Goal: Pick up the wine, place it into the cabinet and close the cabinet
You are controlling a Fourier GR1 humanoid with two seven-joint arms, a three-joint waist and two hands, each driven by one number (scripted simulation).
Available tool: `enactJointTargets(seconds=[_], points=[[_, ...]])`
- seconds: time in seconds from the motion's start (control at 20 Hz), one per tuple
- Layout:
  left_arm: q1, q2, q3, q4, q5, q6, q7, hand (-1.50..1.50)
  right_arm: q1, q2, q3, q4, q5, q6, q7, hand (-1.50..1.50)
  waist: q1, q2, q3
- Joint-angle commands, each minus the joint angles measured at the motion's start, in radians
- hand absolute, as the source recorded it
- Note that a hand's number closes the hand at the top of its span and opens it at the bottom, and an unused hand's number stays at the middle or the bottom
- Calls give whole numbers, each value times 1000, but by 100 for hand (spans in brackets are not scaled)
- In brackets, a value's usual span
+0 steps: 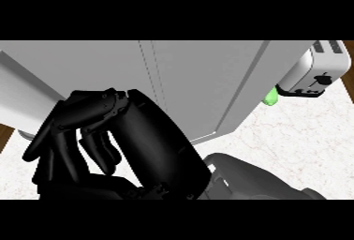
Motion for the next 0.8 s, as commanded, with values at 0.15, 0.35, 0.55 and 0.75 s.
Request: enactJointTargets(seconds=[0.15,0.35,0.55,0.75], points=[[16,-34,57,52,-25,-114,-27,-150,-225,12,-190,345,-167,165,-127,150,-4,3,1],[28,-50,75,59,-40,-125,-10,-150,-232,12,-176,410,-340,337,-76,150,3,6,0],[19,-34,106,40,2,-109,39,-150,-206,-5,-128,462,-472,623,1,150,1,11,2],[16,-39,133,53,0,-132,62,-150,-246,8,-145,616,-547,790,24,150,-5,8,1]])
